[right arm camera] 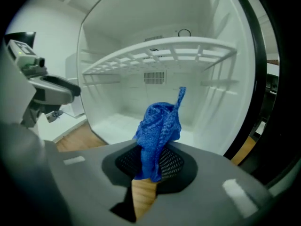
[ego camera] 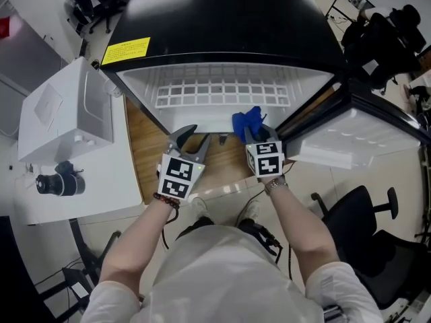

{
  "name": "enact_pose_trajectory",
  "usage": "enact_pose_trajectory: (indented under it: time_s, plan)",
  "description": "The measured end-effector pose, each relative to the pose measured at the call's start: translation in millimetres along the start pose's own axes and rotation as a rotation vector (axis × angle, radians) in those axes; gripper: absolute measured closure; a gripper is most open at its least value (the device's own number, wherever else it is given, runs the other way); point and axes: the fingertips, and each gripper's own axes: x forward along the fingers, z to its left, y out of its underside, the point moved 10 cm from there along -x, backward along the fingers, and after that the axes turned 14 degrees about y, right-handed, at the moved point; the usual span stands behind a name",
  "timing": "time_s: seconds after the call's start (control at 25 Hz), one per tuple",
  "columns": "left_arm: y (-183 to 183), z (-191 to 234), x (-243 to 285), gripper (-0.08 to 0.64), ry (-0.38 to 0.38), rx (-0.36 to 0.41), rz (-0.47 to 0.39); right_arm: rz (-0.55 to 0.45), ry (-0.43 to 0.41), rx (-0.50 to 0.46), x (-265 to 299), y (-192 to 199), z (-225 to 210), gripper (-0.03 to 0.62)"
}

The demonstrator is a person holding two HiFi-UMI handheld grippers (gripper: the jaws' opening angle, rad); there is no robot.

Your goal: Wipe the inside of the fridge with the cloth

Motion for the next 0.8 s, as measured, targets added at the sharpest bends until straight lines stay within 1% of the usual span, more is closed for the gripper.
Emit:
enact_pose_trajectory:
  time_s: [0.16,0.28,0.36,0.44,0.56,0.68,0.8]
  plan:
    - [-6.1,-4.2,19.5,0.366,0.166,0.0,0.012,-0.048,-0.162,-0.026,-25.5,-2.5,6.6,0.518]
    - [-10.9,-8.9,26.0,0.35,0.323,-0.019,-0.017,-0.084,-0.27,-0.06,-45.1,-5.2,9.5,0.518]
    - [-11.9,-11.7,27.0,0.327,0.413,-0.019,-0.023,-0.104,-0.338,-0.09,-56.9,-7.0,10.6,0.518]
    - [-11.5,-14.2,26.3,0.311,0.48,-0.001,-0.014,-0.12,-0.404,-0.121,-67.9,-9.1,11.2,0.518]
    - [-11.7,-19.7,25.2,0.307,0.583,0.017,0.002,-0.137,-0.496,-0.162,-81.5,-12.5,11.1,0.518]
    - [-12.4,-27.6,25.2,0.307,0.696,0.003,0.017,-0.148,-0.582,-0.189,-92.9,-16.0,11.3,0.518]
    - [-15.7,-34.1,24.7,0.307,0.777,-0.022,0.014,-0.153,-0.649,-0.227,-102.6,-19.3,12.9,0.518]
